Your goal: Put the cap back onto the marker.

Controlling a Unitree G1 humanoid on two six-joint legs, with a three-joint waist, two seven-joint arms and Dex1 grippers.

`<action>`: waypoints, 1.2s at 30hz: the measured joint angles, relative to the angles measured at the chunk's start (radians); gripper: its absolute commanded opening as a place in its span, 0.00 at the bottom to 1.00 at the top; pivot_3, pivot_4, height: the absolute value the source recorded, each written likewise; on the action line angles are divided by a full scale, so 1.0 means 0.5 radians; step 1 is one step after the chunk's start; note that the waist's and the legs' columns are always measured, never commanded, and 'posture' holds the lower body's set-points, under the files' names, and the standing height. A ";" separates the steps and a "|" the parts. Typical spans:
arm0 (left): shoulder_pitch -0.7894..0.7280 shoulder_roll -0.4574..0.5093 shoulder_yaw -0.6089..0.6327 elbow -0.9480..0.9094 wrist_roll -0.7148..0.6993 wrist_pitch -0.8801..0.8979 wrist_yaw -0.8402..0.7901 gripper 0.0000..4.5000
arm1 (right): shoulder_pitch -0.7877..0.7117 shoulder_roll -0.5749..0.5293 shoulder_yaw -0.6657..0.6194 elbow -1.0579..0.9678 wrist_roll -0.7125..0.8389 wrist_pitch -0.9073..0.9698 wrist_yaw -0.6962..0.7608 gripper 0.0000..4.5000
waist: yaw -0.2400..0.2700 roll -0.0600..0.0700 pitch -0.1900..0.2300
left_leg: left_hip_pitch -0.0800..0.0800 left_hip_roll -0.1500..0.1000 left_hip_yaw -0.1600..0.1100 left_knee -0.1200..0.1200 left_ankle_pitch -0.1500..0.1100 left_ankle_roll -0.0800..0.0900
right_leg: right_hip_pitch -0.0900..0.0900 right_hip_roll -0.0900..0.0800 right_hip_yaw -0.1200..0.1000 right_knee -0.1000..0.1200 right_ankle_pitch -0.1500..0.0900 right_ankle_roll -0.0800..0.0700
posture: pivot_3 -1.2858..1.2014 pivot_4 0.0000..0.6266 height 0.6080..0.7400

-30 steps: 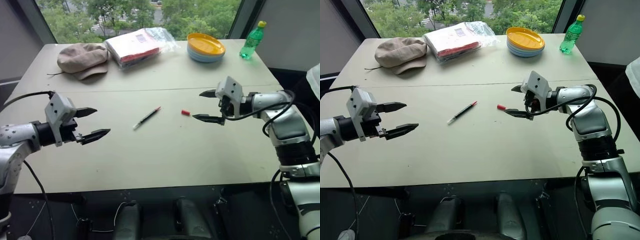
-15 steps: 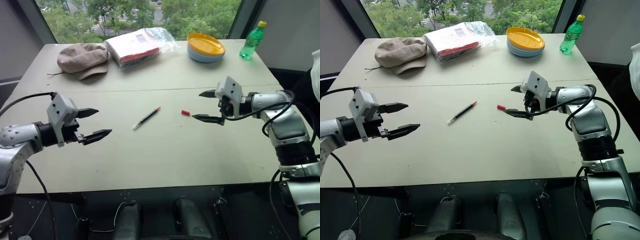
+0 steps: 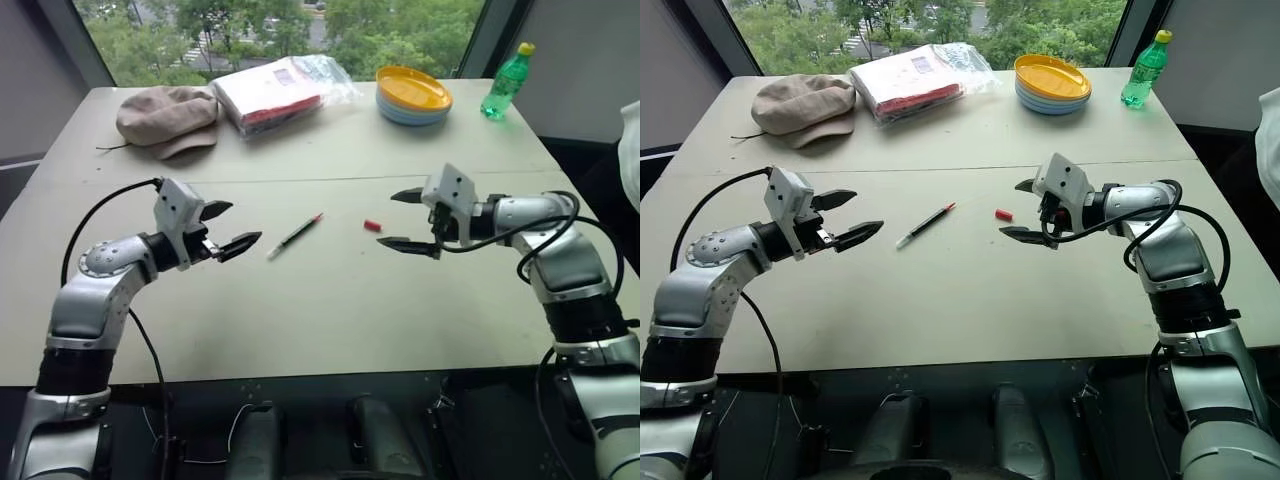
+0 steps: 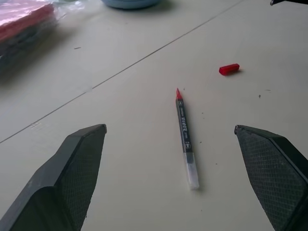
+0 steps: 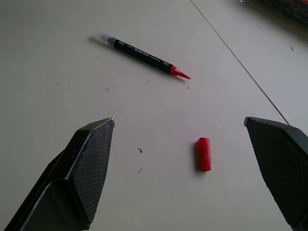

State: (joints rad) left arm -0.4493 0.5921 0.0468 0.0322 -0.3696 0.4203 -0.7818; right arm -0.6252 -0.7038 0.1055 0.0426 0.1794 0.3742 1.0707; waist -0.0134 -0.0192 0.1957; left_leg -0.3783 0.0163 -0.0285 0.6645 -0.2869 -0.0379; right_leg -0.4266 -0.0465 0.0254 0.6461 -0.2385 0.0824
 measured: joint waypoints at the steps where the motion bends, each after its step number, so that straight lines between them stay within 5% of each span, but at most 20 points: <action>1: -0.035 -0.032 -0.035 0.069 0.040 -0.025 0.013 0.99 | 0.015 0.016 0.001 -0.018 0.001 0.009 -0.015 1.00 | -0.004 0.000 0.000 | 0.000 0.000 0.001 0.000 0.000 0.000 | 0.000 0.000 0.000 0.000 0.000 0.000 | 0.52 0.24 1.00; 11: -0.319 -0.217 -0.264 0.520 0.377 -0.252 0.091 0.99 | 0.137 0.045 -0.004 -0.163 0.002 0.070 -0.137 1.00 | 0.000 0.000 0.000 | -0.001 0.000 0.000 0.001 0.000 0.000 | 0.000 0.000 0.000 0.001 0.000 0.000 | 0.52 0.24 1.00; 36: -0.389 -0.448 -0.383 0.751 0.629 -0.235 0.230 0.99 | 0.168 0.048 -0.001 -0.178 -0.002 0.061 -0.207 1.00 | 0.001 0.000 0.000 | 0.000 -0.001 0.000 0.001 0.000 0.000 | 0.000 0.000 0.000 0.002 0.000 0.001 | 0.52 0.24 1.00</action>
State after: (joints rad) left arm -0.6439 0.3679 -0.1447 0.4079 -0.0550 0.3030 -0.6668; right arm -0.5410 -0.6799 0.1049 -0.0462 0.1782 0.4046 0.9672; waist -0.0131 -0.0193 0.1956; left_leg -0.3783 0.0160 -0.0286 0.6651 -0.2869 -0.0379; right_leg -0.4265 -0.0466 0.0255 0.6469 -0.2383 0.0827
